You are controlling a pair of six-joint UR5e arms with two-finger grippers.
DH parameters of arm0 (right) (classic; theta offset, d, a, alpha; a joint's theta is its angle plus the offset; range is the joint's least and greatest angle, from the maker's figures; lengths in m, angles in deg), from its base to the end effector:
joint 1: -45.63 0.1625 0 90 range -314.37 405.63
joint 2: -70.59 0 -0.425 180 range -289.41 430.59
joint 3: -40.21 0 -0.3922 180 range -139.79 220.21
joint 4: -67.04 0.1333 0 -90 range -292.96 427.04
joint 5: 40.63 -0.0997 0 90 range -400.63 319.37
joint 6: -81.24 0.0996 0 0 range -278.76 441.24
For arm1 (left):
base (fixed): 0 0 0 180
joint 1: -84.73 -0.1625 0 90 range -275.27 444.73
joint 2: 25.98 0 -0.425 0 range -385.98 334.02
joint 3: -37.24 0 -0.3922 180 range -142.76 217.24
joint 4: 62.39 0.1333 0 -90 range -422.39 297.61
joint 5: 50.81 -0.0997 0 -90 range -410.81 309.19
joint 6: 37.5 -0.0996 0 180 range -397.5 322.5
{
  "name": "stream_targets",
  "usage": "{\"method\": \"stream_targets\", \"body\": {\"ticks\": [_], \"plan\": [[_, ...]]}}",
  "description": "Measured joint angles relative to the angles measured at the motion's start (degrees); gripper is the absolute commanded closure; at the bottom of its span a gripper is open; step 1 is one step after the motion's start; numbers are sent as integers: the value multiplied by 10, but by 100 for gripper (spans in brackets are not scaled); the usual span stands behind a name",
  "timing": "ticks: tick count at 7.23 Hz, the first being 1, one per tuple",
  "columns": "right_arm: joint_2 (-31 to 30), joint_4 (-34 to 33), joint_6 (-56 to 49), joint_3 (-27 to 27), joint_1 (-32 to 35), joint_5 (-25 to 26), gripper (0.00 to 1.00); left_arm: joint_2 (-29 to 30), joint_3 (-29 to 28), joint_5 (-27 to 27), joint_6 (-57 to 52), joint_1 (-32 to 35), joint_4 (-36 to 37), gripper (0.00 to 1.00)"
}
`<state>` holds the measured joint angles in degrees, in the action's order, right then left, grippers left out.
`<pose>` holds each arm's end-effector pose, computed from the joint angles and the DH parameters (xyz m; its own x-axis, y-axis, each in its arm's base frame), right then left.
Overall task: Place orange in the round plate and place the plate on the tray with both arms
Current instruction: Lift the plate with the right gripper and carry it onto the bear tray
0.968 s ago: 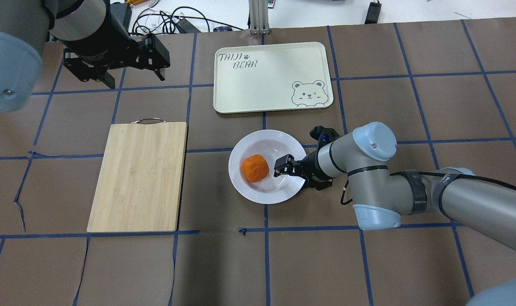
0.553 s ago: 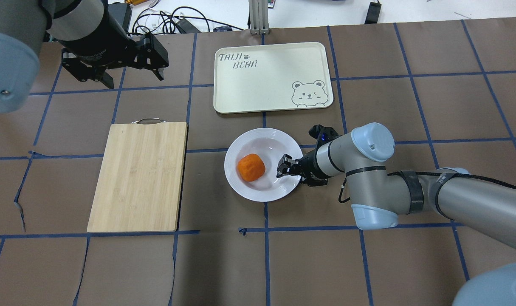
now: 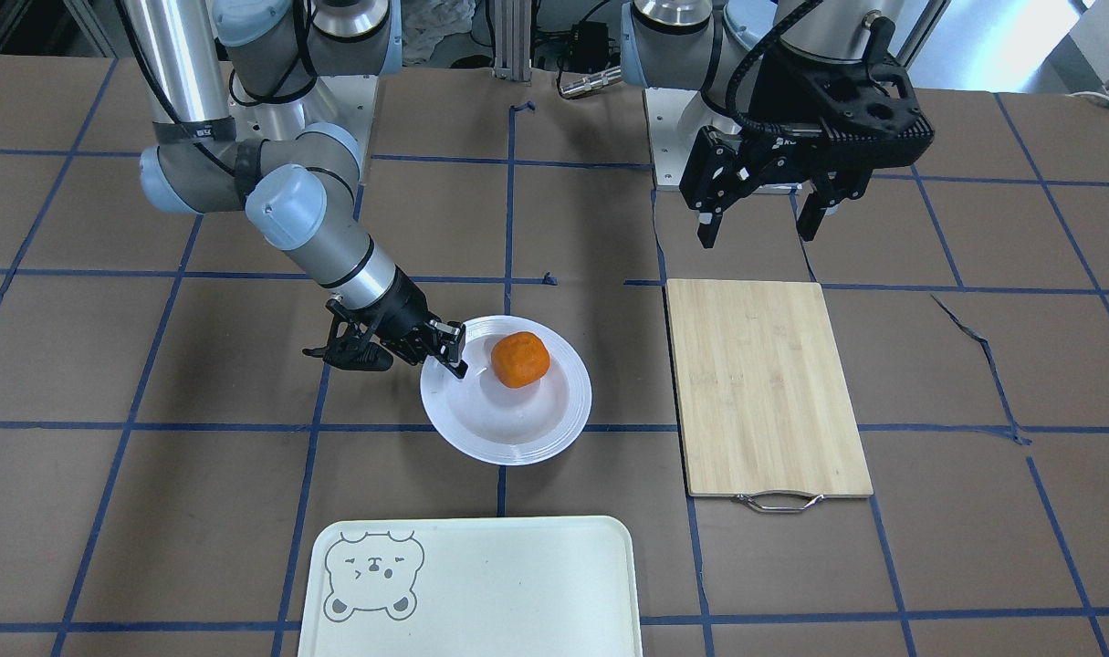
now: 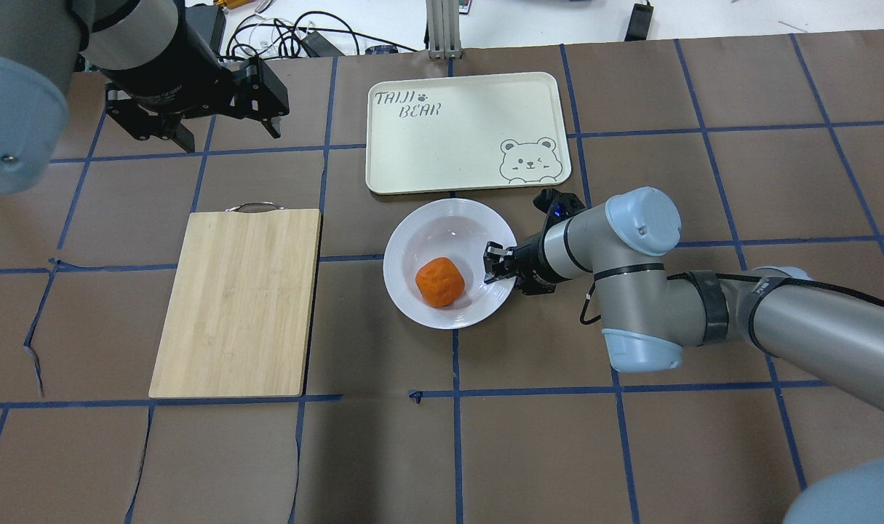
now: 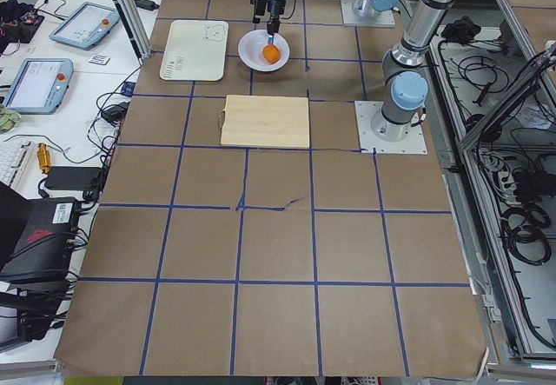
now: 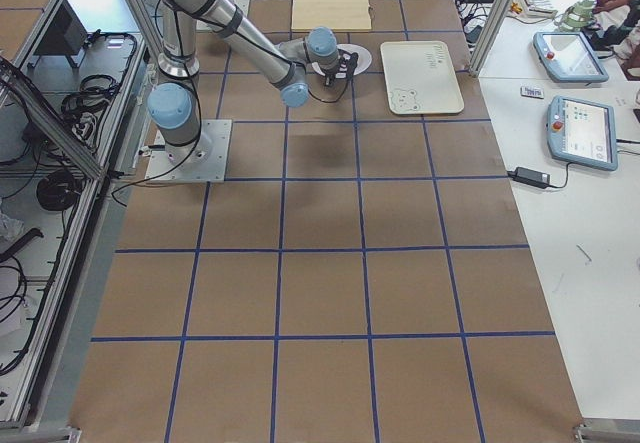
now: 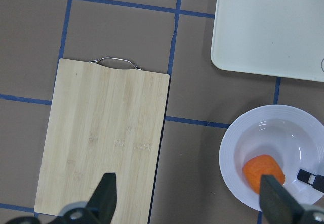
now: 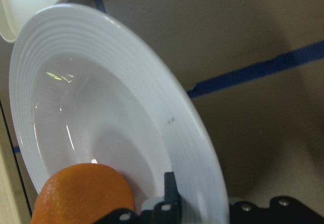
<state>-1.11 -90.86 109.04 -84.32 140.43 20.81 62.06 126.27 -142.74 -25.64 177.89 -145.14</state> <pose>0.2212 -0.4726 0.1949 -0.8027 0.2742 -0.5296 0.3319 0.9432 -0.0147 -0.1569 -0.4850 0.5269 -0.9881 -0.1539 0.0039 -0.1521 0.9719 -0.1798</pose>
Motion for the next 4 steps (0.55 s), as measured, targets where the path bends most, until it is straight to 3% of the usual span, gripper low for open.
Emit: {"method": "stream_targets", "body": {"ticks": [2, 4], "plan": [[11, 97, 21, 102, -8, -3, 88, 0, 0, 0, 0, 0, 0, 0], [78, 201, 29, 249, -13, -1, 88, -1, 0, 0, 0, 0, 0, 0]]}}
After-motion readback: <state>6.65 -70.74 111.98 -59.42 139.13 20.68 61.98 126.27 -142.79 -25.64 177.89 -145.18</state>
